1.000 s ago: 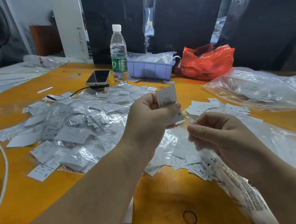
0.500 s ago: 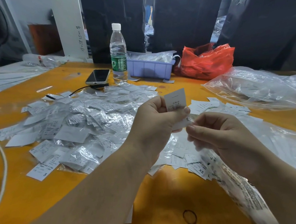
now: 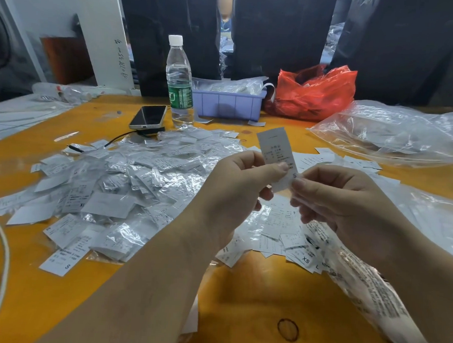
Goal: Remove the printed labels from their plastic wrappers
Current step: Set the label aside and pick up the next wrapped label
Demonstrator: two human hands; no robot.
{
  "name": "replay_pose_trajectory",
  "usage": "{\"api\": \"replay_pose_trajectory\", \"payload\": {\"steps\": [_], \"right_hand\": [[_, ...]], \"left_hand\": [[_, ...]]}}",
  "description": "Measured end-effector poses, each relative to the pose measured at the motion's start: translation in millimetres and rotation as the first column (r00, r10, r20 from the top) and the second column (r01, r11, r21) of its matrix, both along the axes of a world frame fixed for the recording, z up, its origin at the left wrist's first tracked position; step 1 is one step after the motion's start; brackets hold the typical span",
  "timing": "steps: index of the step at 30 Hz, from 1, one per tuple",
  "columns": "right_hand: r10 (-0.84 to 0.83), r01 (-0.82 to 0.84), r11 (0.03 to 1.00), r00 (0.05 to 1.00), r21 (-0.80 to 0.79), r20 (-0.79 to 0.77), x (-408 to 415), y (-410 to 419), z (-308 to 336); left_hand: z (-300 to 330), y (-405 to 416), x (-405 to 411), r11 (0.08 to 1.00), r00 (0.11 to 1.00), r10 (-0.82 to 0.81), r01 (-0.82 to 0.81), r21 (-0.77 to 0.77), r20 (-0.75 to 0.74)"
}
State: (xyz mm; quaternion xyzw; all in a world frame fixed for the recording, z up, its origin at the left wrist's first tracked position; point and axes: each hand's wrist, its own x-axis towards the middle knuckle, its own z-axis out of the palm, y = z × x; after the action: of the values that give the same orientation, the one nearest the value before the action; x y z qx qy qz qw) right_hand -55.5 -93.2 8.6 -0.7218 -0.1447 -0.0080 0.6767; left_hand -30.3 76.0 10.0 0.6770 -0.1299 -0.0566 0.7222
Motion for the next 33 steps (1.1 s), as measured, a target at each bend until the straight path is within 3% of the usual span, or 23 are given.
{"api": "replay_pose_trajectory", "payload": {"steps": [5,12,20,33], "right_hand": [[-0.017,0.017,1.0,1.0,-0.013,-0.004,0.1,0.5,0.0],[-0.027,0.027,0.999,1.0,-0.03,0.003,-0.1,0.9,-0.2],[-0.01,0.014,0.997,0.999,-0.08,0.044,-0.3,1.8,-1.0],[-0.008,0.012,0.998,0.998,-0.065,0.063,1.0,0.6,-2.7]], "left_hand": [[1.2,3.0,0.7,0.999,0.999,-0.004,0.003,0.042,0.035],[5.5,9.1,4.2,0.994,0.995,0.095,-0.092,-0.064,0.042],[0.5,3.0,-0.6,0.995,0.986,0.065,-0.076,0.068,0.155],[0.2,3.5,-0.8,0.995,0.977,0.06,-0.075,0.067,0.203]]}}
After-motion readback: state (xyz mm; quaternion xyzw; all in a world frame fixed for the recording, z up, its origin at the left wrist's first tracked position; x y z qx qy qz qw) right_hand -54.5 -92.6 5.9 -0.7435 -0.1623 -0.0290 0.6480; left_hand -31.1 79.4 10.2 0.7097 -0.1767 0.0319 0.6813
